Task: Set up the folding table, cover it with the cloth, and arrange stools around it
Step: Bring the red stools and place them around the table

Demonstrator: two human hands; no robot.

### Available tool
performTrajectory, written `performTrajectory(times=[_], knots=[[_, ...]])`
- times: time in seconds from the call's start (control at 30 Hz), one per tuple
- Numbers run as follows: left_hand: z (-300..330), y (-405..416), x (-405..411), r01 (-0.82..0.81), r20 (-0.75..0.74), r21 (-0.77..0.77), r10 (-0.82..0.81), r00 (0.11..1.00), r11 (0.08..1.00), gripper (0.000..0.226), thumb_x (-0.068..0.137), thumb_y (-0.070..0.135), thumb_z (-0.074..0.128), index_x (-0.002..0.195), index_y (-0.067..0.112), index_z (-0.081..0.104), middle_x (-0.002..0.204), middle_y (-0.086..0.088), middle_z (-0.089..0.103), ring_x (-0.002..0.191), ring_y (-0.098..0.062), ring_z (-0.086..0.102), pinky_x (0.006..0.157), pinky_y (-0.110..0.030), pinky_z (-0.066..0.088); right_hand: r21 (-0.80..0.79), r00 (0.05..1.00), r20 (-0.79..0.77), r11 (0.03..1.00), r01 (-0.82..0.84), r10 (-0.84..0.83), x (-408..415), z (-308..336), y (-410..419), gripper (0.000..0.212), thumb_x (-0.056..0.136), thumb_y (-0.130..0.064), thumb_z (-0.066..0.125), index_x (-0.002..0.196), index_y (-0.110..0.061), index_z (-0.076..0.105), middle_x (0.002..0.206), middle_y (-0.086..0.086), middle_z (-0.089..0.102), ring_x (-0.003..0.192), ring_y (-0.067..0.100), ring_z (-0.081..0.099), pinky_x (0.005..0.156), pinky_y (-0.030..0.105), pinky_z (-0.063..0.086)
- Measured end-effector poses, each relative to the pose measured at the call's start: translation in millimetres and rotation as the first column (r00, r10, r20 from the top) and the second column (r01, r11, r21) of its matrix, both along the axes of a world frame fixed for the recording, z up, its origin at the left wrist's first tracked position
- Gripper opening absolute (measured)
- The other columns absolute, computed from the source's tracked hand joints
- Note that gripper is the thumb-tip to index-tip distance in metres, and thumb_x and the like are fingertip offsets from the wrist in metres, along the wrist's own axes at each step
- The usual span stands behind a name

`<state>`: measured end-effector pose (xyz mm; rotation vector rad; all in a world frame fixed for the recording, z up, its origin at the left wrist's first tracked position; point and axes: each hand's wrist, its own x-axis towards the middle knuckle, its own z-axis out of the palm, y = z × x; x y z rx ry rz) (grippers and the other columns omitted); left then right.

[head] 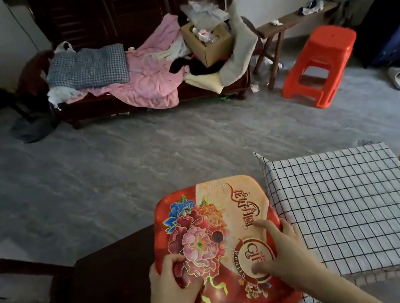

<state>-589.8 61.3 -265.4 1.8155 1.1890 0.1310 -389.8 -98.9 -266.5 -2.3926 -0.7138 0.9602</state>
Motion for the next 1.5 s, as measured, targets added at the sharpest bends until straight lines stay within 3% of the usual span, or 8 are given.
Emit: performTrajectory(times=[0.27,0.47,0.57,0.83,1.0,1.1,1.23,1.5], knots=[[-124.1,34.2,34.0,0.057,-0.034,-0.059,-0.059,0.998,0.997,0.049,0.068,0.030,0.085,0.100,0.046,0.052,0.124,0.012,0.036,0.111,-0.010,0.052,0.092,-0.025,0.044,-0.100,0.994,-0.026,0.989,0.106,-0.109,17.7,-109.4,23.5,0.092,0.058,-0.045,0.079,0.130,-0.060,0.023,0.137,0.001,0.026,0.126,0.024,0.030,0.104,0.050,0.040],[-209.5,41.9,52.6,0.086,-0.052,-0.140,-0.095,0.994,0.986,0.045,0.069,0.027,0.087,0.097,0.045,0.056,0.122,0.010,0.039,0.115,-0.014,0.052,0.092,-0.022,0.047,-0.140,0.980,-0.068,0.975,0.174,-0.185,20.2,-189.7,22.1,0.084,0.070,-0.032,0.080,0.129,-0.058,0.026,0.137,-0.002,0.024,0.132,0.025,0.025,0.105,0.052,0.040],[-235.8,52.1,64.7,0.115,-0.063,-0.137,-0.124,0.990,0.984,0.045,0.068,0.026,0.087,0.098,0.045,0.059,0.120,0.011,0.041,0.114,-0.012,0.052,0.098,-0.032,0.048,-0.145,0.976,-0.073,0.971,0.191,-0.203,28.1,-218.8,25.7,0.083,0.073,-0.032,0.078,0.133,-0.054,0.026,0.144,0.001,0.022,0.133,0.025,0.023,0.105,0.051,0.040],[-290.1,80.0,104.2,0.238,-0.052,-0.061,-0.242,0.969,0.969,0.045,0.068,0.020,0.087,0.099,0.040,0.062,0.119,0.007,0.044,0.105,-0.004,0.051,0.093,-0.018,0.039,-0.135,0.948,-0.091,0.947,0.291,-0.304,46.9,-279.0,35.6,0.079,0.074,-0.031,0.076,0.135,-0.049,0.030,0.143,0.006,0.024,0.132,0.028,0.025,0.105,0.053,0.040],[-320.0,99.3,125.8,0.369,-0.058,0.001,-0.368,0.928,0.929,0.047,0.070,0.015,0.084,0.101,0.042,0.061,0.127,0.005,0.042,0.113,-0.005,0.050,0.106,-0.034,0.042,-0.071,0.931,-0.100,0.935,0.347,-0.352,36.6,-305.6,32.3,0.071,0.079,-0.028,0.070,0.133,-0.049,0.030,0.146,0.009,0.023,0.135,0.032,0.029,0.103,0.057,0.042],[-325.1,97.5,127.2,0.501,-0.152,0.110,-0.484,0.862,0.858,0.052,0.077,0.015,0.079,0.120,0.039,0.062,0.158,0.001,0.022,0.147,-0.025,0.018,0.120,-0.049,0.018,-0.064,0.946,-0.107,0.951,0.302,-0.307,21.3,-307.1,22.8,0.068,0.080,-0.032,0.070,0.133,-0.046,0.031,0.153,0.007,0.016,0.140,0.031,0.026,0.105,0.053,0.042],[-303.6,76.2,125.7,0.650,-0.247,0.241,-0.602,0.759,0.721,0.057,0.079,0.026,0.077,0.131,0.038,0.056,0.163,0.004,0.005,0.150,-0.019,-0.004,0.117,-0.037,-0.010,-0.067,0.976,-0.050,0.976,0.206,-0.210,17.1,-292.7,16.9,0.067,0.081,-0.029,0.067,0.138,-0.034,0.032,0.154,0.004,0.017,0.143,0.025,0.020,0.111,0.041,0.035],[-198.4,60.0,143.0,0.690,-0.382,0.354,-0.576,0.723,0.631,0.065,0.081,0.031,0.074,0.140,0.037,0.046,0.163,0.000,0.006,0.150,-0.024,0.007,0.120,-0.048,0.008,0.057,0.991,0.107,0.995,0.080,-0.085,77.4,-186.3,38.0,0.068,0.085,-0.026,0.064,0.144,-0.028,0.031,0.152,0.002,0.025,0.140,0.022,0.027,0.110,0.035,0.031]])
